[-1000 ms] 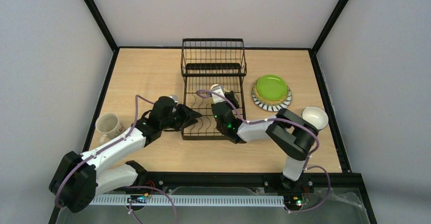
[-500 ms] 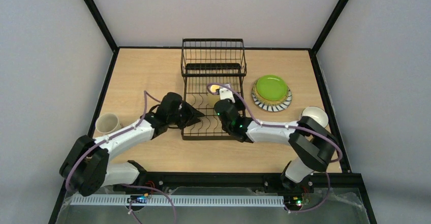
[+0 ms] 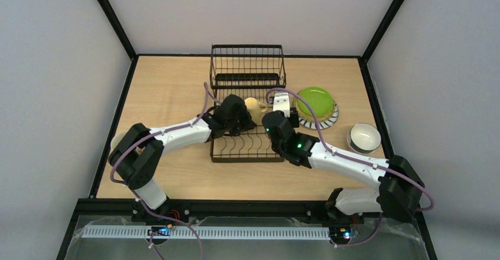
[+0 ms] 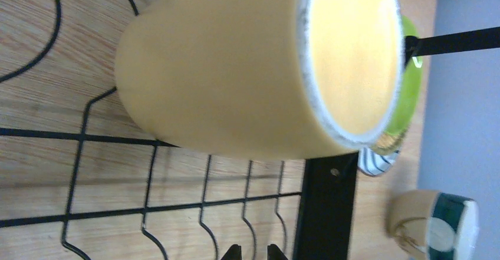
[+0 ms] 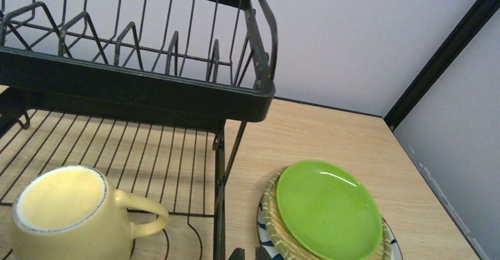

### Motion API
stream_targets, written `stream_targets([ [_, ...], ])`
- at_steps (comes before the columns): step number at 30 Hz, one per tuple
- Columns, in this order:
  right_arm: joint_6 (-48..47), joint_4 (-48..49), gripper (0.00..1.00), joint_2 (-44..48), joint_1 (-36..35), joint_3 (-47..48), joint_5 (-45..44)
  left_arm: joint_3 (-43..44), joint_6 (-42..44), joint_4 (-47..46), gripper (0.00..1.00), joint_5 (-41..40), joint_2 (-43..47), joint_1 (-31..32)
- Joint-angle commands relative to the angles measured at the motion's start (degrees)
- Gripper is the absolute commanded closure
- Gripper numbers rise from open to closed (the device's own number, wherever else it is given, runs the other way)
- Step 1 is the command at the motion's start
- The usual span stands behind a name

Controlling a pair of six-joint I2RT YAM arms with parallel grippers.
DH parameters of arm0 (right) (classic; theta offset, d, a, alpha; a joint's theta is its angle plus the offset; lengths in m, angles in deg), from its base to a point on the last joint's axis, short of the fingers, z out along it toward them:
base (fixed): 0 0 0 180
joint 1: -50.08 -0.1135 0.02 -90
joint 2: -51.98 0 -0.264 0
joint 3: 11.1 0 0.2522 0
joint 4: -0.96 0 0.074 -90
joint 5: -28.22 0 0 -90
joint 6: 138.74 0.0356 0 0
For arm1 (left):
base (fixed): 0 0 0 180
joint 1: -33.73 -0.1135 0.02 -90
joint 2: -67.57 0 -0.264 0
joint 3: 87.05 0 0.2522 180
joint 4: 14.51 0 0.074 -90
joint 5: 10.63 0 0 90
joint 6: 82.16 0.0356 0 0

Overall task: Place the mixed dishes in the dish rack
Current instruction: Turn the cup upside down over the dish rack, then move the cup from the dish rack.

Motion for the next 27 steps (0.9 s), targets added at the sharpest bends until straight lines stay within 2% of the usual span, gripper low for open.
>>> stream_targets([
  [1,3.21,-6.51,0.94,3.13,-0.39,1.07,0.15,1.39,6.70,2.59,0.80,-9.78,-2.36,1.65],
  [3,2.77,-6.45,0.98,4.17,-0.39,1.03,0.32,1.71,9.46,3.01,0.83,-13.89,-3.02,2.79],
  [10,1.18,-5.92,1.00,4.46,-0.39,1.73,1.64,1.63,14.69,1.96,0.98,-26.05,-4.86,5.64],
  [16,-0.84,-4.62,1.00,4.41,-0.39,1.56,2.40,3.34,18.20,-0.71,0.98,-33.81,-8.46,7.26],
  [27,-2.06,-3.61,1.00,3.80,-0.39,1.25,2.51,8.96,19.67,-2.86,0.98,-36.02,-15.77,7.55],
])
